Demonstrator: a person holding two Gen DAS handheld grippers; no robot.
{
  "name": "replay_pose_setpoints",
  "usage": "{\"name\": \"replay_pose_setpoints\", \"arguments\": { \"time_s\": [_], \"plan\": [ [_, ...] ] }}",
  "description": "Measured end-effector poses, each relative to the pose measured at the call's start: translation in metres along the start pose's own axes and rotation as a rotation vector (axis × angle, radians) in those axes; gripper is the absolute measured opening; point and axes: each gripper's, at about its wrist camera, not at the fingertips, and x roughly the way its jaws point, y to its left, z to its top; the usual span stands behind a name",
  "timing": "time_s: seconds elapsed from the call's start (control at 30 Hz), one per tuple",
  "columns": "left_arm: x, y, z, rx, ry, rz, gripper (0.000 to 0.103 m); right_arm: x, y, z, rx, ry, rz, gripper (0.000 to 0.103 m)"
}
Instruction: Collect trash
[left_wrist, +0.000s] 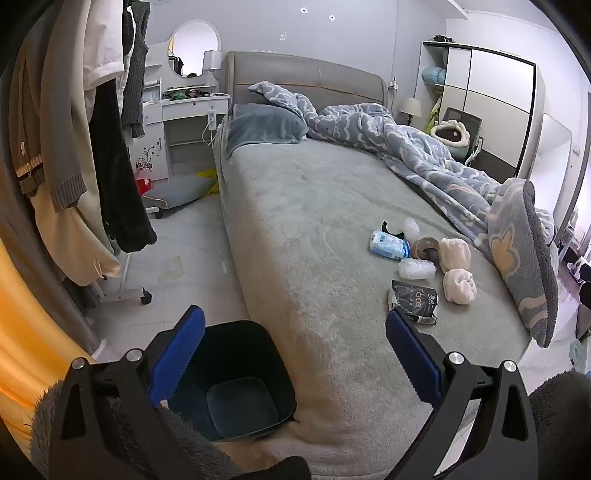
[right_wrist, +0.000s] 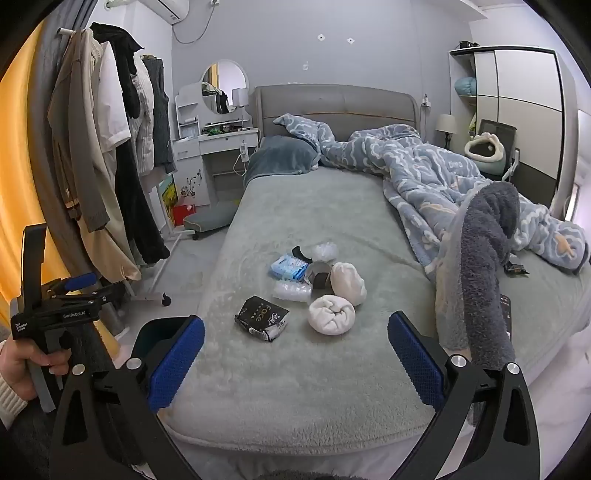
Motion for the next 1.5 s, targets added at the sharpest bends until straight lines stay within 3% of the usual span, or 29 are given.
{"name": "replay_pose_setpoints", "arguments": {
  "time_s": [1.5],
  "plan": [
    [0.0009,0.0007,-0.0006,-0.008,0.005,-0.003,0.1,0.0001,-0.0015,-0.0004,0.017,0.001,0.005,0.101]
  ]
}}
